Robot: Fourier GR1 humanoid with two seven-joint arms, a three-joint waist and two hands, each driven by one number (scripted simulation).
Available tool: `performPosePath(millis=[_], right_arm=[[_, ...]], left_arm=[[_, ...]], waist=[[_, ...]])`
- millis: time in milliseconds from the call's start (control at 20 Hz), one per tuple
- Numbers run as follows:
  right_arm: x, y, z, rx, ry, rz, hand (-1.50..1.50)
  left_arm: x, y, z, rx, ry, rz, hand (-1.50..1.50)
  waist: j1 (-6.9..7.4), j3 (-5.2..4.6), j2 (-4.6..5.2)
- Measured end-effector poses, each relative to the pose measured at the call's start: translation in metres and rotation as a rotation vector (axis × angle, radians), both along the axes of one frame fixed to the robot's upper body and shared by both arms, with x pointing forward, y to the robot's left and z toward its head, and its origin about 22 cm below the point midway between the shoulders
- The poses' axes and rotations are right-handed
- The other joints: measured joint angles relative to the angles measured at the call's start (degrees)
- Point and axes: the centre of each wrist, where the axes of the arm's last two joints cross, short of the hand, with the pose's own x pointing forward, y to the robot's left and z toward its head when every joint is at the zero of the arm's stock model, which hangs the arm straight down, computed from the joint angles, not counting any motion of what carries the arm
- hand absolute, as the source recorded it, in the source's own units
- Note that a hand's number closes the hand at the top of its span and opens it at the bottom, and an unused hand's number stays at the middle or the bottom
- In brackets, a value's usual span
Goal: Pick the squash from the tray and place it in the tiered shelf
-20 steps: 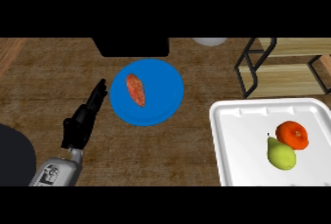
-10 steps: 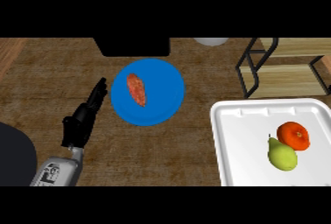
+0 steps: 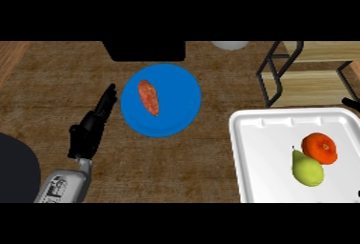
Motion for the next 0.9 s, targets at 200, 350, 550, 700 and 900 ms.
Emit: performPosePath(millis=[200, 350, 550, 700, 900], right_arm=[[-0.003, -0.004, -0.008, -0.012, 0.011, -0.009, -1.5], [-0.002, 0.002, -0.014, -0.024, 0.02, -0.014, -1.5], [0.003, -0.002, -0.019, -0.035, 0.03, -0.016, -1.5], [0.005, 0.003, -0.026, -0.059, 0.041, -0.016, -1.5], [0.006, 0.001, -0.035, -0.079, 0.049, -0.018, -1.5]], left_arm=[[-0.002, -0.003, 0.002, -0.002, -0.004, -0.003, 0.0], [-0.004, -0.001, 0.0, 0.0, -0.002, -0.008, 0.0], [-0.002, 0.002, 0.0, 0.001, -0.002, -0.001, 0.0], [-0.002, 0.005, 0.001, -0.001, 0.0, -0.009, 0.0], [-0.005, 0.002, 0.004, -0.002, -0.001, -0.006, 0.0]], waist=[[0.04, 0.02, 0.0], [0.07, 0.01, 0.0], [0.1, 0.01, 0.01], [0.12, 0.01, 0.02], [0.13, 0.01, 0.01]])
